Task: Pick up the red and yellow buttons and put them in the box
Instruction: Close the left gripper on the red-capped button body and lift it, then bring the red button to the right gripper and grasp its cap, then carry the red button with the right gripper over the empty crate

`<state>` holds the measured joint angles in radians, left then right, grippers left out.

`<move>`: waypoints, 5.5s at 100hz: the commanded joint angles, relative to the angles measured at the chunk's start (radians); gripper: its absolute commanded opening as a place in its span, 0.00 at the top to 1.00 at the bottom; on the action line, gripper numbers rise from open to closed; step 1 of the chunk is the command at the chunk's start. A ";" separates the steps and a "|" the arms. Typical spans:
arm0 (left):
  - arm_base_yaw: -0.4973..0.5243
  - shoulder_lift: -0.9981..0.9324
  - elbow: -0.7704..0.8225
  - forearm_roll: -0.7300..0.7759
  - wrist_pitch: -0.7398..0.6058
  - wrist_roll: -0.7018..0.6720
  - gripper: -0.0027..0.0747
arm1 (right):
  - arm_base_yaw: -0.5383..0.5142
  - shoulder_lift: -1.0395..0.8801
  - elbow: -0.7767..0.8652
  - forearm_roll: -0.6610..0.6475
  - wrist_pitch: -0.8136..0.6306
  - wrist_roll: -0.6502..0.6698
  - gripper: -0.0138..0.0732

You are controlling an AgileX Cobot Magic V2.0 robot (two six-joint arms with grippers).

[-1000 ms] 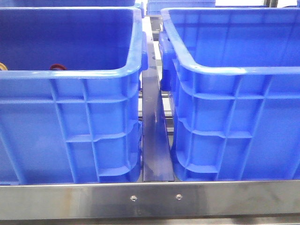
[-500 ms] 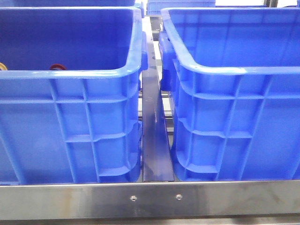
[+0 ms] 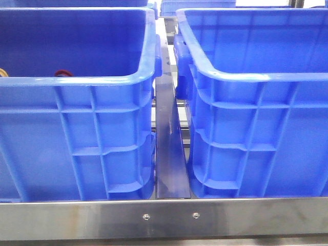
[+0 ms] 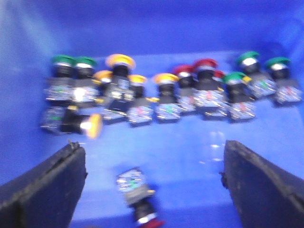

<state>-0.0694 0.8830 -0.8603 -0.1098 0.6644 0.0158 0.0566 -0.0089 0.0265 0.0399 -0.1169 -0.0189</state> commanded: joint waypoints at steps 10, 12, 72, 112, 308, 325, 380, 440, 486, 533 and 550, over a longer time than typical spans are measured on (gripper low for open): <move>-0.113 0.116 -0.044 -0.026 -0.142 0.005 0.24 | 0.002 -0.026 -0.019 -0.008 -0.081 -0.002 0.92; -0.125 0.135 -0.046 -0.026 -0.146 0.005 0.24 | 0.002 -0.026 -0.019 -0.008 -0.081 -0.002 0.92; -0.208 0.684 -0.382 -0.017 -0.138 0.022 0.24 | 0.002 -0.026 -0.019 -0.008 -0.081 -0.002 0.92; -0.208 0.843 -0.435 -0.010 -0.115 0.022 0.24 | 0.002 -0.026 -0.019 -0.008 -0.081 -0.002 0.92; -0.900 0.234 -0.334 0.018 -0.021 0.026 0.99 | 0.003 0.142 -0.507 0.191 0.415 0.044 0.92; -0.900 0.234 -0.334 0.020 -0.021 0.026 0.99 | 0.003 0.357 -0.774 0.286 0.726 0.044 0.92; -0.900 0.234 -0.334 0.020 -0.021 0.026 0.99 | 0.004 0.729 -0.878 0.880 0.850 -0.242 0.14; -0.900 0.234 -0.334 0.020 -0.021 0.026 0.99 | 0.079 1.017 -0.881 1.475 1.079 -0.707 0.14; -0.900 0.234 -0.334 0.020 -0.021 0.026 0.99 | 0.283 1.147 -0.982 1.475 0.990 -0.722 0.16; -0.900 0.234 -0.334 0.039 -0.014 0.026 0.85 | 0.299 1.181 -1.004 1.469 1.014 -0.725 0.65; -0.900 0.234 -0.334 0.046 -0.014 0.026 0.36 | 0.299 1.181 -1.004 1.451 0.992 -0.739 0.65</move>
<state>-0.9622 1.1377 -1.1654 -0.0672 0.7188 0.0425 0.3574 1.1900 -0.9408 1.4493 0.8790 -0.7340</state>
